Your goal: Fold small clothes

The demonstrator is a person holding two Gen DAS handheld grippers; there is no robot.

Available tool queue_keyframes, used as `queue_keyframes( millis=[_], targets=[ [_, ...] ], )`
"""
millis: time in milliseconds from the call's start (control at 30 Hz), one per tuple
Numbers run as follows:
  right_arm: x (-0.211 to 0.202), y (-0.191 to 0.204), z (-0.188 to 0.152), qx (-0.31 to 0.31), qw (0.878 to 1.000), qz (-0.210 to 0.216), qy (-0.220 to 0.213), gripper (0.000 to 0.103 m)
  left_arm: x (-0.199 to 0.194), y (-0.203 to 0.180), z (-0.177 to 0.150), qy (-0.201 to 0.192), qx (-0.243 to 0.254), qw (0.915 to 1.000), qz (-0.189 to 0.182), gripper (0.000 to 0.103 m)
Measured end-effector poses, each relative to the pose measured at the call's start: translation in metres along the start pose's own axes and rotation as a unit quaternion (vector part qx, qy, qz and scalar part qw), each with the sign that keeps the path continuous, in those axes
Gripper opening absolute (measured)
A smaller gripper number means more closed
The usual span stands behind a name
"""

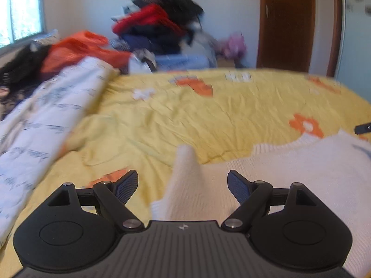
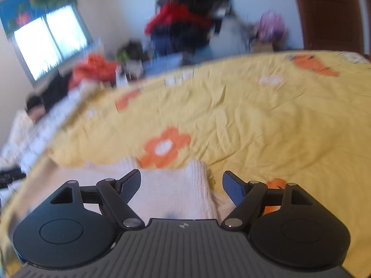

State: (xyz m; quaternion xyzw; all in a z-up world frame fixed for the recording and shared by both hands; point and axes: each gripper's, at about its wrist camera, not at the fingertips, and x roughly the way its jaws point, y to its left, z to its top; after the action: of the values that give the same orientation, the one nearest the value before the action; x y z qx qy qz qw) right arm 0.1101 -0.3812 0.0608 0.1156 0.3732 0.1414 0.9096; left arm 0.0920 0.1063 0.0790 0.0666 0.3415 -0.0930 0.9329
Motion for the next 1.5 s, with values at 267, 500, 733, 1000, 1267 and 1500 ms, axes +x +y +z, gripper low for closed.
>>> queue_keyframes(
  millis=[267,500,733,1000,1267,1500],
  targets=[
    [0.042,0.011,0.002,-0.043,0.998,0.016,0.031,0.014,0.048,-0.023,-0.001,0.006,0.050,0.9965,0.067,0.007],
    [0.036,-0.010,0.016,0.012,0.999,0.014,-0.035,0.013,0.059,-0.006,-0.022,0.025,0.004,0.9948,0.099,0.007],
    [0.031,-0.006,0.002,0.039,0.999,-0.007,-0.036,0.047,0.016,-0.010,-0.021,-0.021,0.026,0.9934,0.110,0.021],
    [-0.008,0.058,-0.014,-0.032,0.995,0.004,-0.094,0.066,-0.016,-0.064,-0.021,-0.106,0.038,0.9910,0.072,0.089],
    [0.042,0.051,-0.036,-0.038,0.997,-0.057,-0.039,0.064,0.040,-0.039,-0.036,-0.014,-0.027,0.9985,0.046,0.089],
    [0.048,0.060,-0.041,-0.056,0.995,-0.076,-0.044,0.069,0.037,-0.053,-0.036,-0.019,-0.009,0.9951,0.096,0.089]
  ],
)
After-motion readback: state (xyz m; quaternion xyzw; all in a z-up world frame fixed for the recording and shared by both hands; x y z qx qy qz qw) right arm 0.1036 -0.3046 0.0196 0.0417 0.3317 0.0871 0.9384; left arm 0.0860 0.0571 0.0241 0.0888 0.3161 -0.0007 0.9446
